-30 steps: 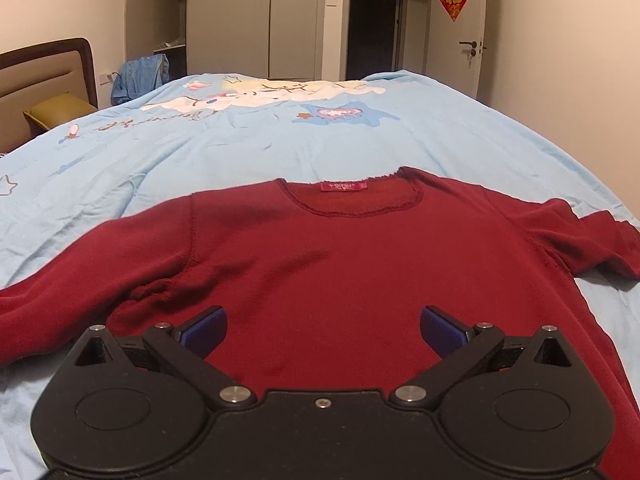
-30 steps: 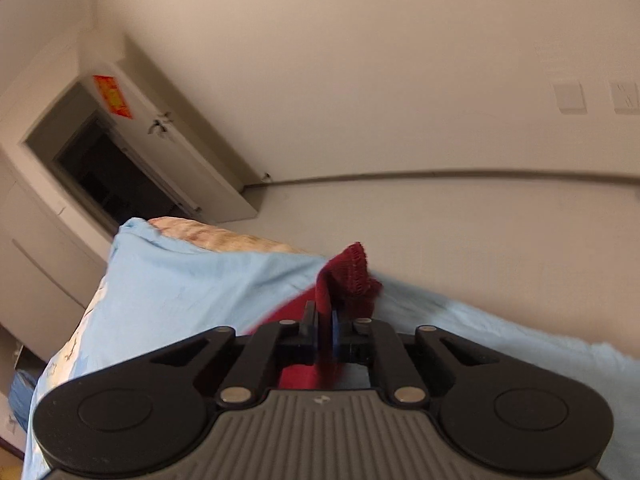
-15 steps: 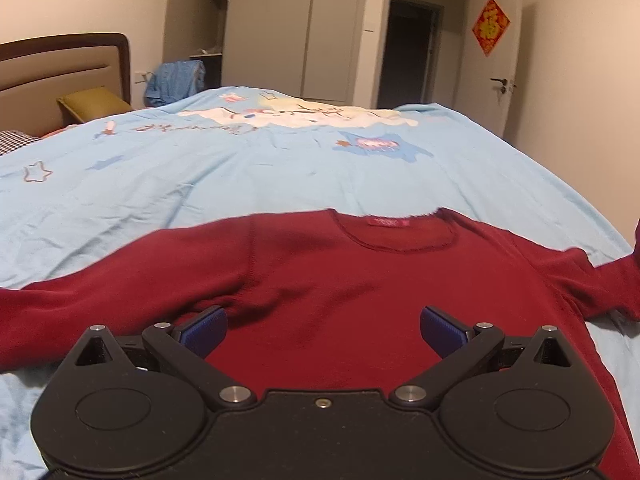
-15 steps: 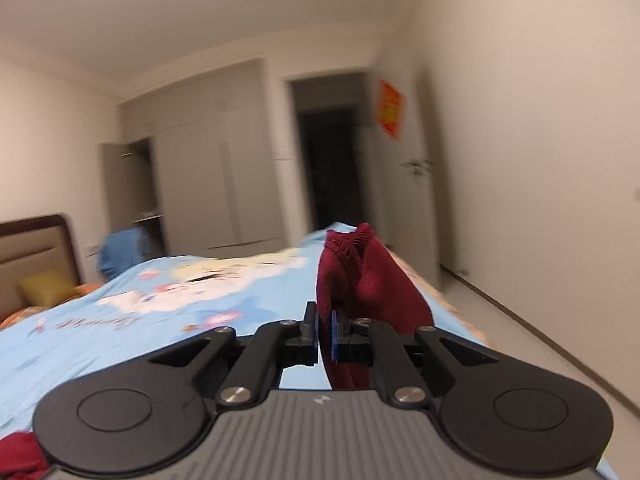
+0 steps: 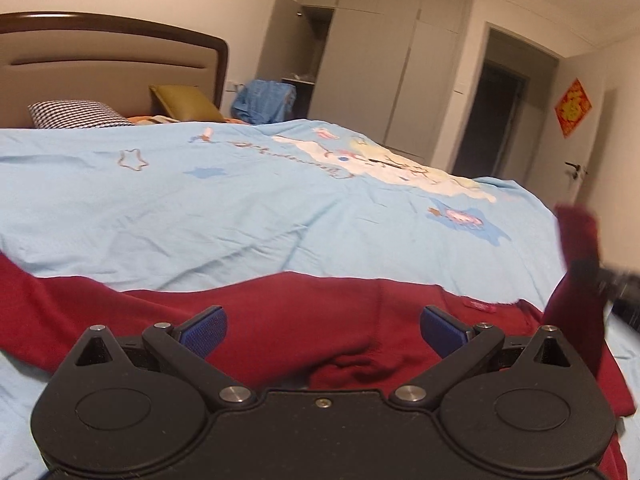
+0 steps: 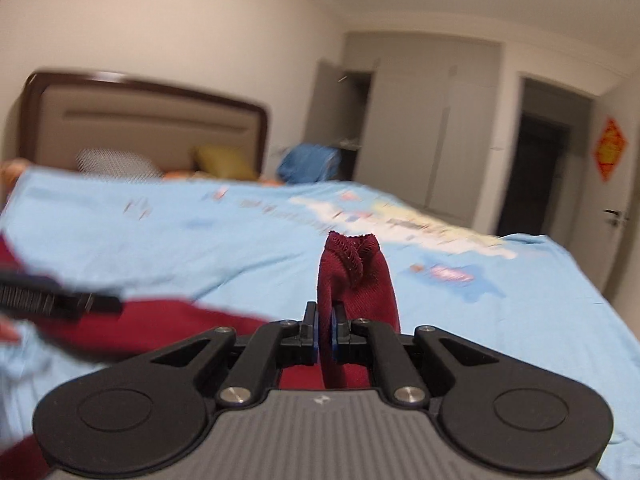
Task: Fold small clothes
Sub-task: 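Grasp the sleeve cuff with the right gripper and lift it across the sweater, then lay the sleeve across the sweater body and open the right gripper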
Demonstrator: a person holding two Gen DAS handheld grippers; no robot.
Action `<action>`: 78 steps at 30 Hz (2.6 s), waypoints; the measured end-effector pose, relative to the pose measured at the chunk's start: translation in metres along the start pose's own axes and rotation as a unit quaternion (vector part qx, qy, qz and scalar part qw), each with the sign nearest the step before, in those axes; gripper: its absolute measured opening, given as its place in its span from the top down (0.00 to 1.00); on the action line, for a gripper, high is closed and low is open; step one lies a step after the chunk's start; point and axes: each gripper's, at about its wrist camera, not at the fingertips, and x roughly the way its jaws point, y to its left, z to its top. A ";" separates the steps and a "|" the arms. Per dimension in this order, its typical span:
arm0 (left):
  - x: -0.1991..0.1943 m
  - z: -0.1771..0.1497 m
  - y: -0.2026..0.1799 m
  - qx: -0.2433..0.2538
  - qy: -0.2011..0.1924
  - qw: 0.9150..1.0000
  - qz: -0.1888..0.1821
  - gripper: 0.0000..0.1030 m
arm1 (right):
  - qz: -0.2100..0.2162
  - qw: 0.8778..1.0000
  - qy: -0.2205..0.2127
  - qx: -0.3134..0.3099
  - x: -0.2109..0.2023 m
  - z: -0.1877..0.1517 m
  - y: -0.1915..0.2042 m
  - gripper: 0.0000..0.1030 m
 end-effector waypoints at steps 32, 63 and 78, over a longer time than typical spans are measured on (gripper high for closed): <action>0.065 -0.097 -0.050 0.110 0.065 0.992 0.006 0.00 | -0.141 0.928 0.121 0.323 -0.039 -0.129 -0.171 0.63; 0.062 -0.100 -0.042 0.087 0.052 0.995 -0.018 0.00 | -0.198 0.966 0.136 0.101 -0.088 -0.154 -0.118 0.57; 0.060 -0.101 -0.040 0.084 0.049 0.995 -0.021 0.00 | -0.183 0.968 0.125 0.119 -0.089 -0.154 -0.119 0.91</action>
